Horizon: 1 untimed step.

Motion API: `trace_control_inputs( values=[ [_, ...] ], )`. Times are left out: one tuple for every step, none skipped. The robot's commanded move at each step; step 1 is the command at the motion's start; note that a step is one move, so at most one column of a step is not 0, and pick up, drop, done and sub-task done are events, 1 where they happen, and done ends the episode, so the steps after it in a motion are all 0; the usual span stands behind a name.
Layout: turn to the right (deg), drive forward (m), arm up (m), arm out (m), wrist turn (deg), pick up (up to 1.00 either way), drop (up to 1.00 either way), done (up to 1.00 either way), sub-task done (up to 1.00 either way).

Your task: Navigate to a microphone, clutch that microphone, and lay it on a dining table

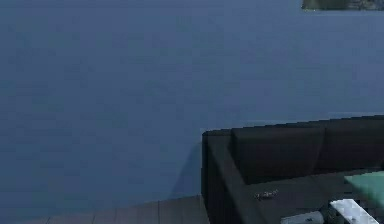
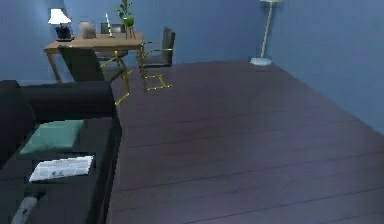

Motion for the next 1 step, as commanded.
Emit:
trace_control_inputs(
  values=[
    [33.0,0.00,0.00,0.00,0.0,0.00,0.00,0.00,0.00]
  ],
)
